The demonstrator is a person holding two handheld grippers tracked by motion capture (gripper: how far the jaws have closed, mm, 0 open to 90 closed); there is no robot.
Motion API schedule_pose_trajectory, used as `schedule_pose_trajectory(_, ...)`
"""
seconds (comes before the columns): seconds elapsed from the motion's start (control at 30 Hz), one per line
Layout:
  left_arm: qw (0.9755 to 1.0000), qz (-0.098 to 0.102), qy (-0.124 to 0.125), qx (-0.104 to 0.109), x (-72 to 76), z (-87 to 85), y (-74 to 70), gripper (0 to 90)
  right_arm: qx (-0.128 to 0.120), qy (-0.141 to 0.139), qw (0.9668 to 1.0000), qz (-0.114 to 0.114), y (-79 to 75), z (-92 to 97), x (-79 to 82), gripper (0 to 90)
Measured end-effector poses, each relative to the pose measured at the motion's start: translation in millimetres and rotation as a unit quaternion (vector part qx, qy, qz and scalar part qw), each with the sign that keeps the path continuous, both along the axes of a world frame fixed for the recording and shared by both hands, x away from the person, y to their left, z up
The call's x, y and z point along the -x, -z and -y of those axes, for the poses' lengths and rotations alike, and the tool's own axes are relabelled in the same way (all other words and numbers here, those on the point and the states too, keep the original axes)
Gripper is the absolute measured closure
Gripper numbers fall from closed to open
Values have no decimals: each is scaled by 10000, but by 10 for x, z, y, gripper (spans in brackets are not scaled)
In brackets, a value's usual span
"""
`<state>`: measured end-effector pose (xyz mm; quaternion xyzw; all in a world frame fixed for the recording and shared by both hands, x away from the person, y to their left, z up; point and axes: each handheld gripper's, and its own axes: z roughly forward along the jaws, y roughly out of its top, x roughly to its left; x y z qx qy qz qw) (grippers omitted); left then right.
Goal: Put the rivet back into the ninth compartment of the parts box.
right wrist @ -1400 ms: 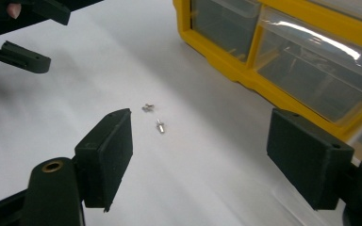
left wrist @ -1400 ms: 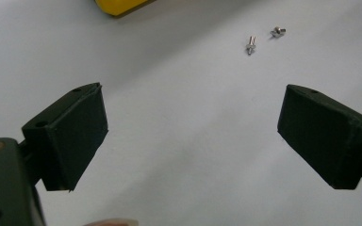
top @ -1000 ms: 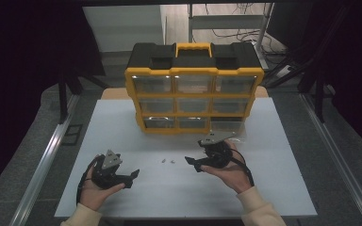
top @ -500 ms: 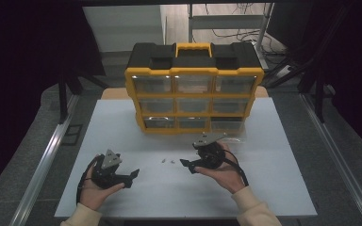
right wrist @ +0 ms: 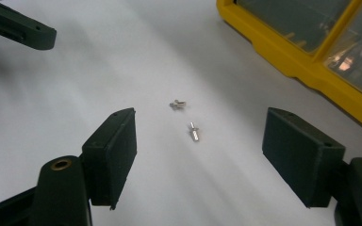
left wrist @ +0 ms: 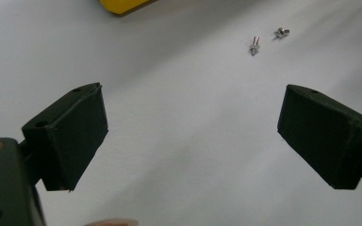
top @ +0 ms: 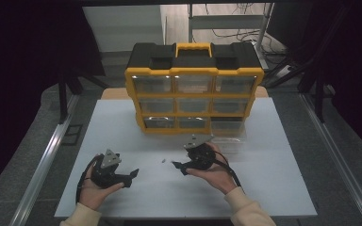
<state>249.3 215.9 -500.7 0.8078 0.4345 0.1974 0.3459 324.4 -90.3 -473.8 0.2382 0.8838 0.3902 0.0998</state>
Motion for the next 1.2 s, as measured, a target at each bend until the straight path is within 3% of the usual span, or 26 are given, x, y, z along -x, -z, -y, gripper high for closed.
schedule_pose_trajectory(0.7, 10000, 6, 4, -1, -3, 8, -5, 93, 185, -122, 9997, -58, 109, -182, -64, 282)
schedule_pose_trajectory(1.2, 10000, 4, 26, -2, -8, 17, -3, 93, 355, -121, 9990, -246, 241, -293, -164, 302)
